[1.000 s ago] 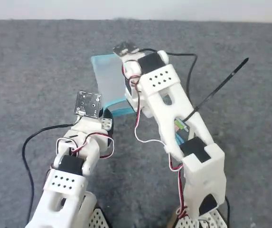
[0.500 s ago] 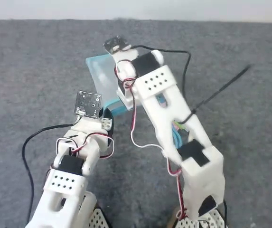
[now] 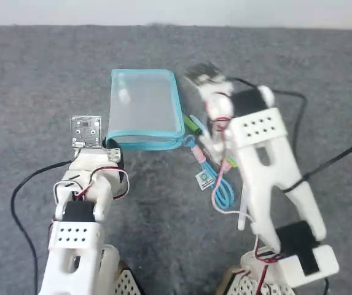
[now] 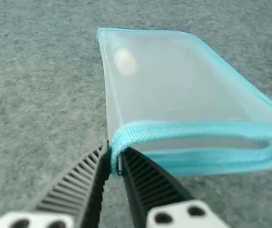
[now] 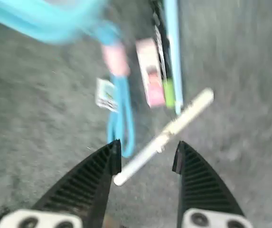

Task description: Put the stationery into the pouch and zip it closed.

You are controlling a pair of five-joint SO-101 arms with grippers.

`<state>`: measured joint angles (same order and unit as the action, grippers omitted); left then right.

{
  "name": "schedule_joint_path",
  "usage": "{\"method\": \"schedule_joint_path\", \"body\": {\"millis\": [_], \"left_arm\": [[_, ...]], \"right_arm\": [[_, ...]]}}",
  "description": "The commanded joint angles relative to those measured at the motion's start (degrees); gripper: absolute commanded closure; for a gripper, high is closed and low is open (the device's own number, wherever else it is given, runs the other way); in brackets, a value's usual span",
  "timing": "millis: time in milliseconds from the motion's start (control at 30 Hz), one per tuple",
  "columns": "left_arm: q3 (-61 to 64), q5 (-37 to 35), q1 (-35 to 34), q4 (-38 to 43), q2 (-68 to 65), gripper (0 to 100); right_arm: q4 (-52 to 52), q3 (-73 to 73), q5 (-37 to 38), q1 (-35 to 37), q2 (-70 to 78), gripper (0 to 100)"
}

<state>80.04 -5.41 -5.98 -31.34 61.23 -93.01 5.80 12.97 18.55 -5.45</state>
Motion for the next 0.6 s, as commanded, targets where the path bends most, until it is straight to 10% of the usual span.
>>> {"method": "schedule_joint_path", "body": {"millis": [0, 567], "left_arm": [[-0.2, 0.5, -0.6, 2.2, 1.3, 99], [-0.2, 0.4, -0.4, 2.2, 0.9, 99]], "right_arm": [[7.8, 11.7, -1.1, -4.3, -3.7, 81.1], [26.5, 36.3, -3.3, -9.5, -3.5, 81.8]]}}
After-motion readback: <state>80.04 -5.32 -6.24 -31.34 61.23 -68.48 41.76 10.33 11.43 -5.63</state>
